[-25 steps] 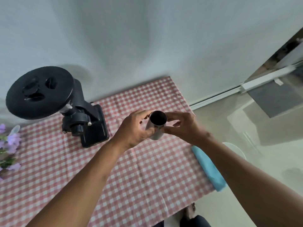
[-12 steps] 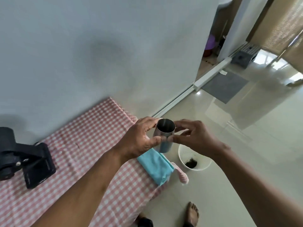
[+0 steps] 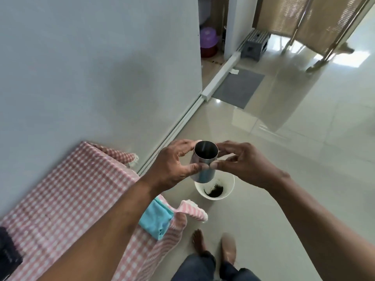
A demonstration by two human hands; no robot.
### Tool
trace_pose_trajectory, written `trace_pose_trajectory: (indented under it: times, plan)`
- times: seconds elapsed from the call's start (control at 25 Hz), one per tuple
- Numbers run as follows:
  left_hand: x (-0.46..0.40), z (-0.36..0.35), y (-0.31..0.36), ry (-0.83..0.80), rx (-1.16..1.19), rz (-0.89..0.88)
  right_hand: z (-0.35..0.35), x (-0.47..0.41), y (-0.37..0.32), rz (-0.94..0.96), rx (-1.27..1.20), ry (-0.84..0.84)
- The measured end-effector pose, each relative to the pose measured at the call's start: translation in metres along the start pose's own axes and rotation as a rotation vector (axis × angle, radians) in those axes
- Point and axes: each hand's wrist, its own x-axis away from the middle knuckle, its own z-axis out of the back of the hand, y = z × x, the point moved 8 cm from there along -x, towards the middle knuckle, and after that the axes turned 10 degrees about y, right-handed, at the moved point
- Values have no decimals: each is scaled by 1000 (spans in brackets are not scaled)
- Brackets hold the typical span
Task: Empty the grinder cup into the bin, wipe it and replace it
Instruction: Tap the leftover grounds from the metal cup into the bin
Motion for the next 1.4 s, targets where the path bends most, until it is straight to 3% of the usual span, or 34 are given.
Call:
trace_pose_trajectory:
  times: [0.36,0.56,0.72,0.84,0.96,1.12,1.4]
  plan:
    - [-59,-84,-52,-140,154,61,23,-13,89,-161,-4,135]
    - [-72,-139,-113,-84,151,164,10,-32,173,-282,-45,163]
    - [-75,-206,-187,-41,65,284,-1,-51,272,-429,-87,198]
    - [-73,-251,-239,-18,1,375,0,-48,361,-551,-113,393]
    - [-71,-301,-295,-15,-53,458,-10,-35,459,-720,31,531]
    - [-71,-349,-361,-25,-97,530,-37,-32,560,-891,139,505]
    - [-75,-399,-451,-59,-184,558,-75,-66,669,-954,330,459]
